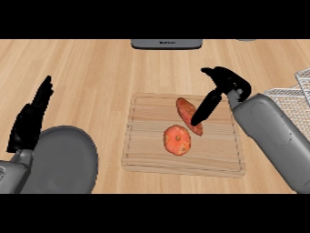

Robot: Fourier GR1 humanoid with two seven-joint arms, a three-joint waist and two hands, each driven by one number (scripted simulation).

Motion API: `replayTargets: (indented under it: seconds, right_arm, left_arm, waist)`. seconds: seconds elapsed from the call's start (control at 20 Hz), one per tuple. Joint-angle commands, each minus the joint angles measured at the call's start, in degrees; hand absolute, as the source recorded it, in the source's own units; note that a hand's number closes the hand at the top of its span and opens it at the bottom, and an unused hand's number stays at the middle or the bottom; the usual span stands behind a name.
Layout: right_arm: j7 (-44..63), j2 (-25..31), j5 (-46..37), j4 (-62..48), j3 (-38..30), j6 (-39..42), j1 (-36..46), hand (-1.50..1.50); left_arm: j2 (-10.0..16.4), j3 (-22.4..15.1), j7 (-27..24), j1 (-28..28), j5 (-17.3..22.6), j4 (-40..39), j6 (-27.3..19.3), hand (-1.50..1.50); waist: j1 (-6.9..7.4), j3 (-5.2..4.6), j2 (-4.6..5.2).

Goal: Pick the sweet potato from the cutting board and place it in the tiered basket

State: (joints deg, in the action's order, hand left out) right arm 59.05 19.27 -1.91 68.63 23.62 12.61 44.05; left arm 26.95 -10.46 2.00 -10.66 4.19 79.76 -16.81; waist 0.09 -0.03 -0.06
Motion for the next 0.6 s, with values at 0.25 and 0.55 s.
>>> replayTargets:
  seconds: [0.25,0.55]
  right_arm:
    - [4.2,-3.2,-8.1,0.3,2.8,1.1,-0.9,-1.50]
    - [5.7,-5.2,-9.6,0.8,1.5,3.0,-0.9,-1.50]
  left_arm:
    - [-2.1,1.0,0.9,2.1,-2.6,2.4,0.5,0.00]
    - [-2.0,3.5,2.3,2.1,-2.0,4.4,3.5,0.00]
  waist:
    - [0.24,0.02,0.01]
    - [0.23,0.02,0.04]
